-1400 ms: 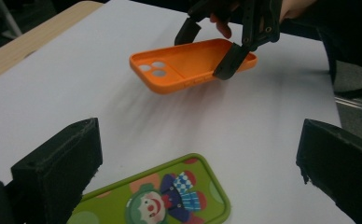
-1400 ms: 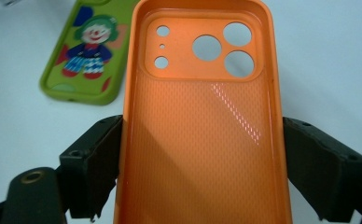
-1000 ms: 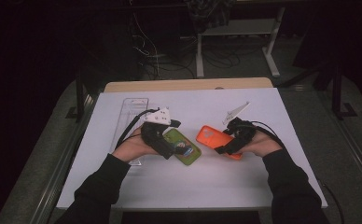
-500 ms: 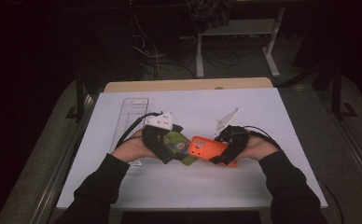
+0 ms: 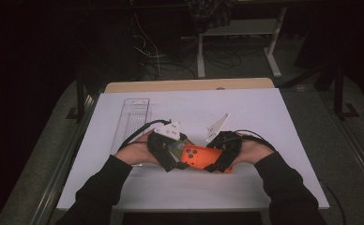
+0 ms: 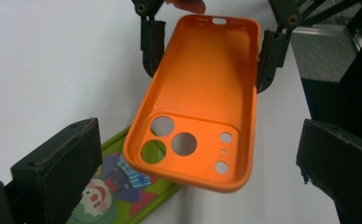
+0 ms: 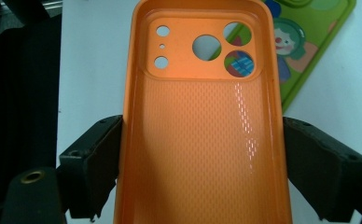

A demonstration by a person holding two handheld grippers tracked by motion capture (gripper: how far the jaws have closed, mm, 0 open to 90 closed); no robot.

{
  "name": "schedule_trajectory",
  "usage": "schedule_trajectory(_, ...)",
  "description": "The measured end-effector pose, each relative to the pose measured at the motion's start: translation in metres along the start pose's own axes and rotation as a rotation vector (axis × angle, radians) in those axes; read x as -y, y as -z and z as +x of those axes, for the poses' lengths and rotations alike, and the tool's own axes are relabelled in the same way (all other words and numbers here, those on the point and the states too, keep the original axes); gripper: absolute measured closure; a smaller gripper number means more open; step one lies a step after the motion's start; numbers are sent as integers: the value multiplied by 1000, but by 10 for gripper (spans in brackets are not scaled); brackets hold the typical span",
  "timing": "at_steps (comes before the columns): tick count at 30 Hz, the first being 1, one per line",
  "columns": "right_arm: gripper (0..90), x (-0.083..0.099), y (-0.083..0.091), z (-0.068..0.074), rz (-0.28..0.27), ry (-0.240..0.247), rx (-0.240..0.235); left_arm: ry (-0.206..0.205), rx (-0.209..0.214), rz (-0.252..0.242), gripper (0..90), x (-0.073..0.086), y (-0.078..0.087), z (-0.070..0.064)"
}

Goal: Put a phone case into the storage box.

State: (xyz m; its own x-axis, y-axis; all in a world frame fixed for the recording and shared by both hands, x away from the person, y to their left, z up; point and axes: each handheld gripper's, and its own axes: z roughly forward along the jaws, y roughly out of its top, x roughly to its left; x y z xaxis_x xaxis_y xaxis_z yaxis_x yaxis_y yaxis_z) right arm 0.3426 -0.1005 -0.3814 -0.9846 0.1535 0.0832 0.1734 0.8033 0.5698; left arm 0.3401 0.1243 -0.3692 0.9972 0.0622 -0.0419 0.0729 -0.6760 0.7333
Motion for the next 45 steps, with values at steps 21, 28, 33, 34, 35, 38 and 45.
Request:
schedule_trajectory(21, 149, -19, -4, 17, 3, 82, -9, -64, 38, 107, 27, 2, -22, -8)
schedule_trajectory(28, 149, -18, -3, 17, 0, 82, -13, -74, 46, 120, 90, 2, -23, -8)
schedule_trajectory(33, 149, -18, -4, 17, 0, 81, -14, -78, 49, 127, 112, 3, -23, -8)
schedule_trajectory(34, 149, -18, -4, 17, -1, 81, -14, -76, 52, 125, 119, 3, -23, -8)
schedule_trajectory(35, 149, -19, -3, 17, 6, 86, -3, -76, 52, 123, 127, 3, -23, -8)
schedule_trajectory(38, 149, -18, -2, 17, 5, 87, -6, -76, 55, 120, 132, 2, -23, -8)
schedule_trajectory(45, 148, -18, -2, 17, 0, 84, -16, -77, 61, 122, 144, 2, -23, -8)
